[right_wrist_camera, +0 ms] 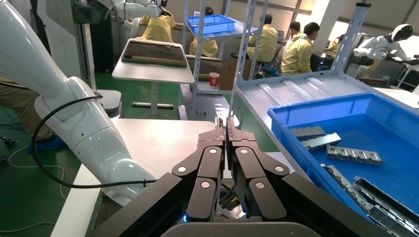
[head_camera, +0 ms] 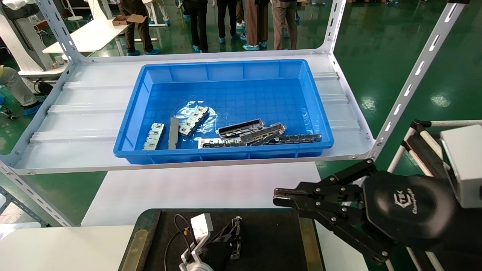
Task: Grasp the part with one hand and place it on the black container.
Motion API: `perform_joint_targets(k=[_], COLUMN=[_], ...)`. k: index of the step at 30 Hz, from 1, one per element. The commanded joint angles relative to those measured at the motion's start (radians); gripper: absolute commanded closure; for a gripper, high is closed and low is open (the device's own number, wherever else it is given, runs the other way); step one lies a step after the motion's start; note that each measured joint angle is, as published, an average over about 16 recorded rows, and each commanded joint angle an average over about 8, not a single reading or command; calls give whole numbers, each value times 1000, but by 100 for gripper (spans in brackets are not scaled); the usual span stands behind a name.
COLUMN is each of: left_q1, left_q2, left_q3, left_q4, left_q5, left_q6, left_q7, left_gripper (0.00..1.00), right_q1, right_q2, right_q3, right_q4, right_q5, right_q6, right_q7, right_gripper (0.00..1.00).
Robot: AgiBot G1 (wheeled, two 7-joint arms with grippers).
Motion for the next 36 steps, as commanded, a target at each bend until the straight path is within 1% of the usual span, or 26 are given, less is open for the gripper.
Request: perform_joint_targets(k=[1,10,14,18,26,30,36], left_q1=[-6,-38,-50,-58,-65,-72,-83], left_q2=[0,-3,-6,-8,-22,-41,-84], left_q3=[23,96,114,123,132,134,134], left_q4=[-6,-54,-75,-91,-115,-130,-164], left_q5=[-43,-188,-217,-220,-156,-92,31], left_q6=[-20,-90,-109,-123,-124,-103,-46], left_q7=[18,86,96,91,67,52,21], left_gripper=[0,0,0,0,0,0,0], right_q1=[0,0,0,0,0,0,0], right_q2=[0,0,0,0,0,0,0], right_q3=[0,0,0,0,0,0,0], right_q4=[0,0,0,0,0,0,0], right_q5=[0,0,0,0,0,0,0], right_q6=[0,0,0,0,0,0,0], right_q7=[0,0,0,0,0,0,0], right_gripper=[0,0,0,0,0,0,0])
